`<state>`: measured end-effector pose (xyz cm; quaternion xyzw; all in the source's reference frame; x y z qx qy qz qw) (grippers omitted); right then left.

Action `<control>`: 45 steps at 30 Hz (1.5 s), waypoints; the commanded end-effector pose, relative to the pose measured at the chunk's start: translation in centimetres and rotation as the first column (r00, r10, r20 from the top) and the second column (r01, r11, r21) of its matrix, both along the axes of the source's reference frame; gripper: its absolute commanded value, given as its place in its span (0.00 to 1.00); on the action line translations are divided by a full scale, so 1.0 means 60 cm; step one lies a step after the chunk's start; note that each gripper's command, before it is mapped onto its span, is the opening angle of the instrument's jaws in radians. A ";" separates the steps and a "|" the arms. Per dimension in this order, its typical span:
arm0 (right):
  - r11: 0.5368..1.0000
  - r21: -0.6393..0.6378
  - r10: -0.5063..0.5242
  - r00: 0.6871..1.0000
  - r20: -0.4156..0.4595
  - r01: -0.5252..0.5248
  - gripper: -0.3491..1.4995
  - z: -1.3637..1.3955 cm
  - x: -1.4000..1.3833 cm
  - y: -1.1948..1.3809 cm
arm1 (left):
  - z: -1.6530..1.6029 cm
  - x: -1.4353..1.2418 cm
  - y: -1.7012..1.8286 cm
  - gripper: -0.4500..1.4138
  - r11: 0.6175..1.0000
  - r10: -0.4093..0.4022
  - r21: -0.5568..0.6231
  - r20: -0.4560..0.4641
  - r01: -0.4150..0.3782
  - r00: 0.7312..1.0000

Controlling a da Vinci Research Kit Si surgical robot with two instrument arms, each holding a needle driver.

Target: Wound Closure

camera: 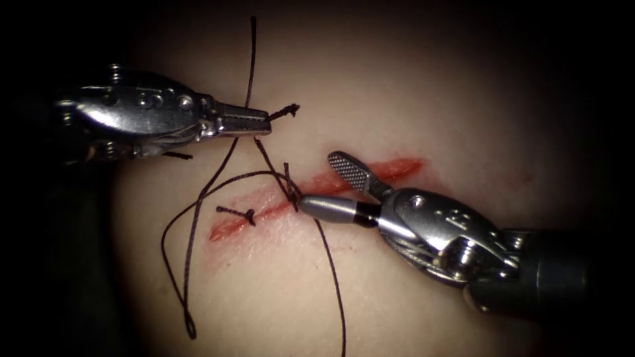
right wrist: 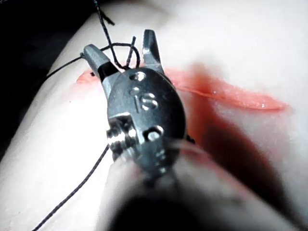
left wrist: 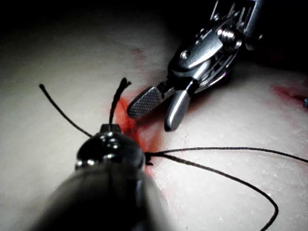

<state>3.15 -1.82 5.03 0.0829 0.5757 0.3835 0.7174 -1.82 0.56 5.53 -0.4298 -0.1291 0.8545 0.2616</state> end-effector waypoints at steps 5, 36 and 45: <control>0.999 -0.010 -0.036 0.997 0.069 0.037 0.78 -0.0025 0.0052 -0.0010 | -0.0006 -0.0018 0.0008 0.00 1.000 -0.021 0.003 0.049 0.021 0.999; 0.999 -0.035 -0.032 0.995 0.090 0.036 0.85 0.0030 0.0116 0.0010 | -0.0009 -0.0041 -0.0012 0.00 1.000 0.003 0.024 0.070 -0.005 0.998; 0.999 -0.036 -0.030 0.995 0.092 0.033 0.82 0.0042 0.0133 0.0006 | -0.0012 -0.0041 -0.0012 0.00 1.000 0.003 0.025 0.070 -0.004 0.998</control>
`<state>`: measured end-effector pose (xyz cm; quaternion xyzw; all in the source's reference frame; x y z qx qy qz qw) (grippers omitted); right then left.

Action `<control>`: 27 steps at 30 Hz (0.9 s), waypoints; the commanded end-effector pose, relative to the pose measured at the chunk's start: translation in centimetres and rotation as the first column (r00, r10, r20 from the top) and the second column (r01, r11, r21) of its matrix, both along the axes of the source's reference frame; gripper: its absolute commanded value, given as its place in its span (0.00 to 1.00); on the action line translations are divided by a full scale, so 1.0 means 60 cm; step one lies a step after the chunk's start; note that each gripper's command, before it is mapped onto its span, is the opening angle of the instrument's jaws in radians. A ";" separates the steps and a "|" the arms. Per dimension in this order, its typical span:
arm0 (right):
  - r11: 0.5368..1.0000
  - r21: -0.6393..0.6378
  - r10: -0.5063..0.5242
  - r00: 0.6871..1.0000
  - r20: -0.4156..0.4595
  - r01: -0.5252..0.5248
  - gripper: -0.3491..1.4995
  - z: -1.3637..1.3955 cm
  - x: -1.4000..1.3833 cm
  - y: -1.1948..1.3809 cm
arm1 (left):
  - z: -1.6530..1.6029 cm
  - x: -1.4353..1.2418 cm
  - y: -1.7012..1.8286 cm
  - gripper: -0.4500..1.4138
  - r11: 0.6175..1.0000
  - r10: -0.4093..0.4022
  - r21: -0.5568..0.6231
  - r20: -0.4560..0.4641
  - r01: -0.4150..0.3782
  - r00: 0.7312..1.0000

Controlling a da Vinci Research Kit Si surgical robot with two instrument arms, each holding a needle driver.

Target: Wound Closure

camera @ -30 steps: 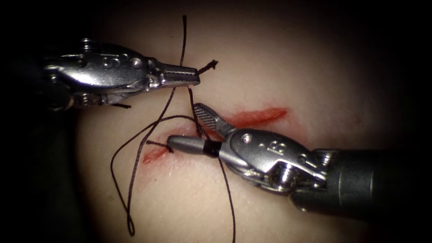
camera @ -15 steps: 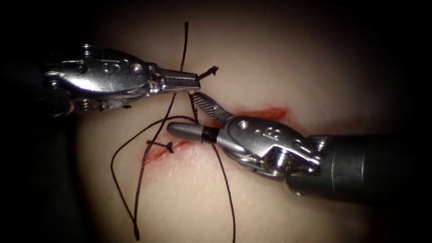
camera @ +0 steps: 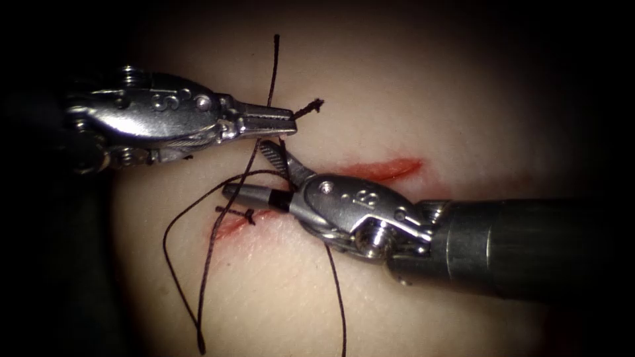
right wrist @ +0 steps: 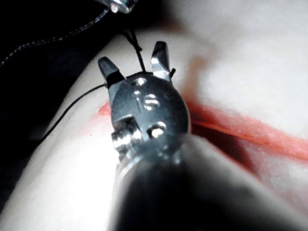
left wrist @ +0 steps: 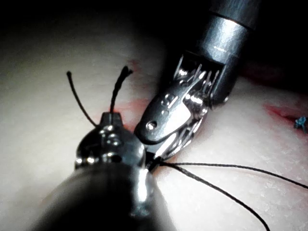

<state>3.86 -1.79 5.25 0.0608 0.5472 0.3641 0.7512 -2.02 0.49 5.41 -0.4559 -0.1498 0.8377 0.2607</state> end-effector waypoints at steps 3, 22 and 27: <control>1.000 0.000 0.005 1.000 0.000 -0.005 0.83 0.0006 0.0018 0.0004 | 0.0009 -0.0009 -0.0001 0.00 1.000 -0.001 -0.001 0.000 0.001 1.000; 1.000 -0.002 0.008 1.000 -0.001 -0.008 0.51 0.0013 0.0026 0.0007 | 0.0009 -0.0010 -0.0007 0.00 1.000 0.004 0.001 0.002 -0.004 1.000; 0.999 0.036 0.011 1.000 -0.025 -0.010 0.00 0.0015 0.0027 0.0010 | 0.0009 -0.0011 -0.0006 0.00 1.000 0.004 0.001 0.002 -0.004 1.000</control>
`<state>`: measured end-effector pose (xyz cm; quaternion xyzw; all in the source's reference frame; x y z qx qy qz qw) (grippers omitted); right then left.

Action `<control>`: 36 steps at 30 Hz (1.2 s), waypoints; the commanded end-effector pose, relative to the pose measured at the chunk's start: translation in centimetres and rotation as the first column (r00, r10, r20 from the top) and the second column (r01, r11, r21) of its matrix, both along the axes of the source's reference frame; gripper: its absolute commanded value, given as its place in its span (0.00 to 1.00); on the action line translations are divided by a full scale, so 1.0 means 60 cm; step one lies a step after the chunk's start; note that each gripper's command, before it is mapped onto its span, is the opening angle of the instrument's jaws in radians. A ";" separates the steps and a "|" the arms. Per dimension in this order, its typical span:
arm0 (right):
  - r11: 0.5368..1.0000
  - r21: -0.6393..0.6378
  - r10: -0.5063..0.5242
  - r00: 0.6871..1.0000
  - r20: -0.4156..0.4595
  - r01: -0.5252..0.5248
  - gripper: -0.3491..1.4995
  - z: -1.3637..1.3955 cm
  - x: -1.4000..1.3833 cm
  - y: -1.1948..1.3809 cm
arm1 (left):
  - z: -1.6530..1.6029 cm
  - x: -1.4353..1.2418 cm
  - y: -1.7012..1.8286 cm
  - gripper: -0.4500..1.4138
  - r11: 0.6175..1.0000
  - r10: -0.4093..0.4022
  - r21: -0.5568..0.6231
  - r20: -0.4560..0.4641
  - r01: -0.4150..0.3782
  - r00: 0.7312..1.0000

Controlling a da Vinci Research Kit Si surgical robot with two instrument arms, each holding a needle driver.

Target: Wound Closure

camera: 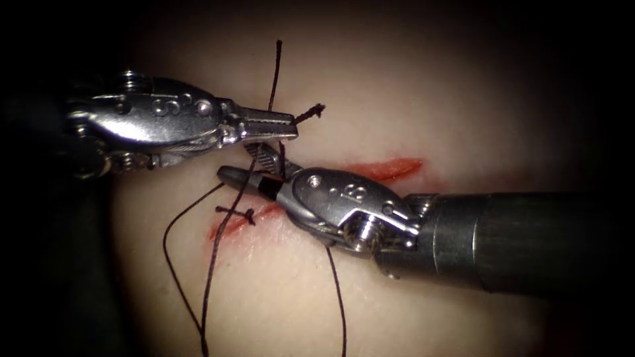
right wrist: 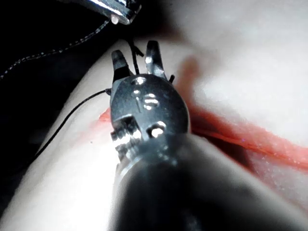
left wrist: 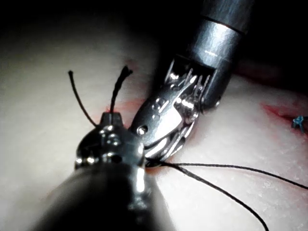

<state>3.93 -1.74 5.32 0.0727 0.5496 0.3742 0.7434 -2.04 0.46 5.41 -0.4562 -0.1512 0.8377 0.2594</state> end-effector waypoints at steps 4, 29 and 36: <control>0.998 0.052 -0.021 0.999 -0.041 0.024 0.00 0.0003 0.0013 0.0001 | 0.0008 -0.0008 -0.0001 0.00 1.000 0.000 0.000 0.000 0.000 1.000; 0.968 0.089 0.239 0.970 -0.046 -0.235 0.00 -0.0151 -0.0282 0.0129 | 0.0149 0.0038 0.0063 0.00 0.995 -0.085 -0.067 -0.244 0.071 0.966; 0.971 0.089 0.226 0.972 -0.058 -0.220 0.05 -0.0147 -0.0290 0.0124 | 0.0220 0.0038 0.0075 0.30 0.990 -0.118 -0.117 -0.343 0.082 0.932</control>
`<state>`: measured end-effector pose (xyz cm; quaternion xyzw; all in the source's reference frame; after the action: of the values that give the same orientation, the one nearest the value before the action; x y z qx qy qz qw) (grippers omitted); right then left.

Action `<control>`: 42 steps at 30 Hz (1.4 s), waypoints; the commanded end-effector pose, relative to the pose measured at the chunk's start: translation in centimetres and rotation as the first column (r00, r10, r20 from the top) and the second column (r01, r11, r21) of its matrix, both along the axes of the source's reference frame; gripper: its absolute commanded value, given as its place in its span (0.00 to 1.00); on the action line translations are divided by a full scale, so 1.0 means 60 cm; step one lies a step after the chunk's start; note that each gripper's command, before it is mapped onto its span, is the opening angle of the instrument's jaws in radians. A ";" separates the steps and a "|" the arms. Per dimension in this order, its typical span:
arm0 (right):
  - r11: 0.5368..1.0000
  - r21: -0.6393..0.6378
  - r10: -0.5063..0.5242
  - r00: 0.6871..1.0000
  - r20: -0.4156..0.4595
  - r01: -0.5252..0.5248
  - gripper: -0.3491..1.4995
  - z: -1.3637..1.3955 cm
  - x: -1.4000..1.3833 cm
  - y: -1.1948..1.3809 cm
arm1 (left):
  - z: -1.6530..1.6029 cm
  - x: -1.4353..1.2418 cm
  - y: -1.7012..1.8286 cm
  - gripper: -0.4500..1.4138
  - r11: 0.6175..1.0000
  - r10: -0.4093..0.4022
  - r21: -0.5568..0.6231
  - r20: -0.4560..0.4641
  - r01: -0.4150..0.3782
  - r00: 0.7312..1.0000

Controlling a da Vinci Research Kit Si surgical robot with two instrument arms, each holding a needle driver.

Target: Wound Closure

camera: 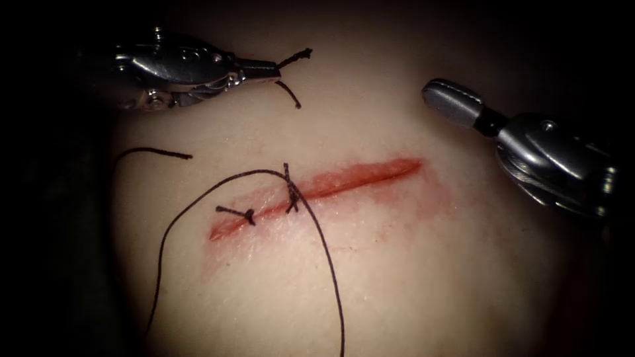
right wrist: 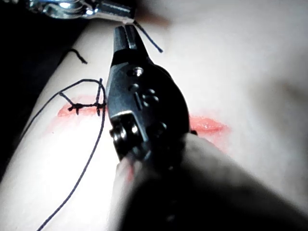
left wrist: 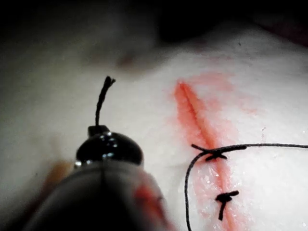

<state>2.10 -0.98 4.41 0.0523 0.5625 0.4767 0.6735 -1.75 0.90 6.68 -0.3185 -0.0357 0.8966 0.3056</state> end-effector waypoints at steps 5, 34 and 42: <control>1.000 -0.006 -0.006 1.000 0.001 0.006 0.18 0.0002 0.0017 -0.0005 | 0.0019 -0.0015 -0.0003 0.83 0.996 0.050 0.069 -0.014 -0.049 0.999; 1.000 -0.011 -0.014 1.000 0.000 0.014 0.44 -0.0011 0.0022 -0.0019 | 0.0075 0.0075 -0.0066 0.86 0.888 0.382 0.353 -0.211 -0.294 0.900; 1.000 -0.014 -0.023 1.000 -0.002 0.023 0.38 -0.0016 0.0022 -0.0021 | 0.0109 0.0120 -0.0063 0.88 0.894 0.287 0.412 -0.224 -0.177 0.931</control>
<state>2.16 -1.12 4.30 0.0545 0.5658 0.4629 0.6801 -0.97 0.57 7.24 -0.1102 -0.2014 0.9330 0.2773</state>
